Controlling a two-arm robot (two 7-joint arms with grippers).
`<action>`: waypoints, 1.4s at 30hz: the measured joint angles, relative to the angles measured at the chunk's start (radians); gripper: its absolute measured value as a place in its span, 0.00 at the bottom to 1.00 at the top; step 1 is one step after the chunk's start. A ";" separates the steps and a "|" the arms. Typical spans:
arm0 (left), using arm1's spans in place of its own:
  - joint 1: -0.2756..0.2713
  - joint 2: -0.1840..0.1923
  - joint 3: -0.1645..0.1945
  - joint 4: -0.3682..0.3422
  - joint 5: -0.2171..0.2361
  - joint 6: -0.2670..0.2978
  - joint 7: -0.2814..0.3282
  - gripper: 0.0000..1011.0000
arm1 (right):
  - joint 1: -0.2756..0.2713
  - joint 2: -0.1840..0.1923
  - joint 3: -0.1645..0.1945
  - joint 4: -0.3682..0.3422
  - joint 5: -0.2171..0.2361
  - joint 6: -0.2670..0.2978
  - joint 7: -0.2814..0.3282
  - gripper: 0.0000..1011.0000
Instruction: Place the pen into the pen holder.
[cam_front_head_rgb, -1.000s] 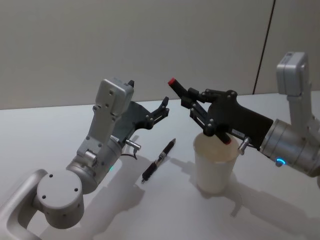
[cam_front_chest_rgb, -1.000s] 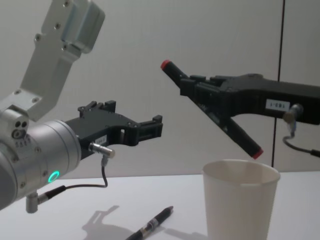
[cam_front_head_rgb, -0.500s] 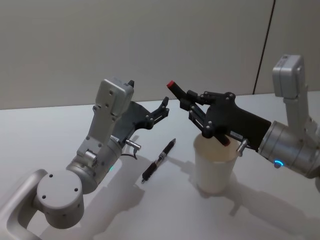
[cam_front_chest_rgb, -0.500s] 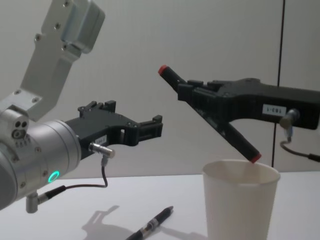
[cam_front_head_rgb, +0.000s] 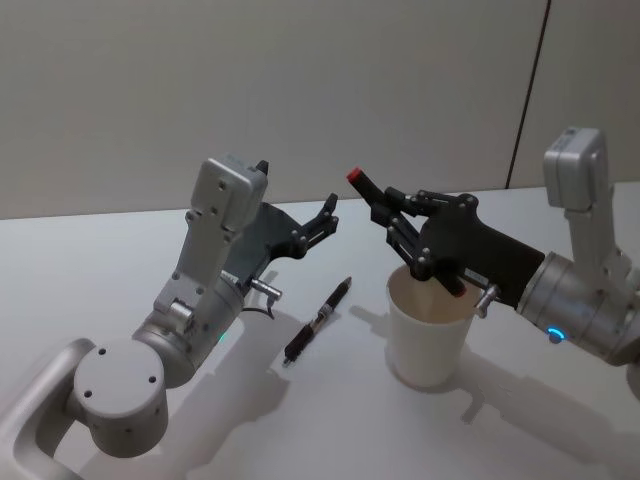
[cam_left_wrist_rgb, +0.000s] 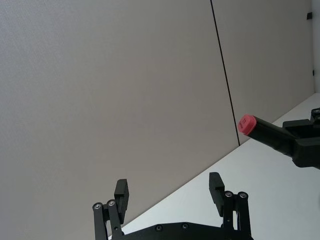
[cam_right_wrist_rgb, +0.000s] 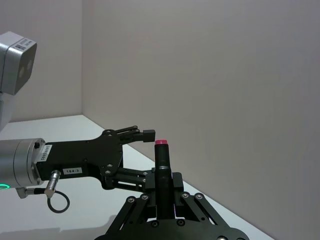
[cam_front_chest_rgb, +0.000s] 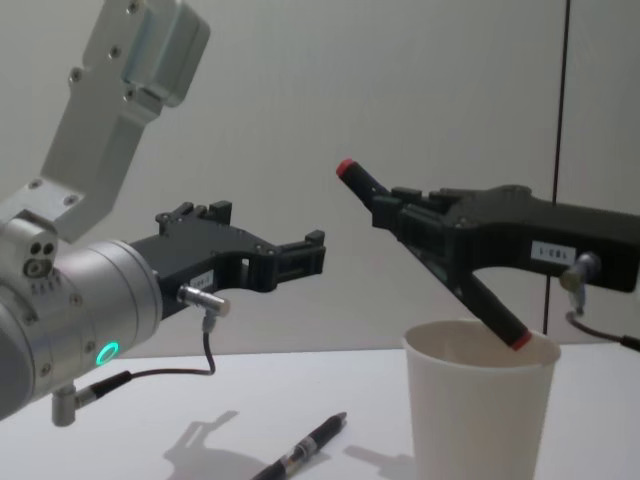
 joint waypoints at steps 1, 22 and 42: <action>0.000 0.000 0.000 0.000 0.000 0.000 0.000 0.99 | 0.000 0.000 0.000 0.002 0.000 -0.002 -0.001 0.18; 0.000 0.000 0.000 0.000 0.000 0.000 0.000 0.99 | 0.001 -0.005 -0.004 0.030 -0.001 -0.025 -0.010 0.63; 0.000 0.000 0.000 0.000 0.000 0.000 0.000 0.99 | 0.001 0.000 0.000 0.025 0.002 -0.029 -0.011 0.99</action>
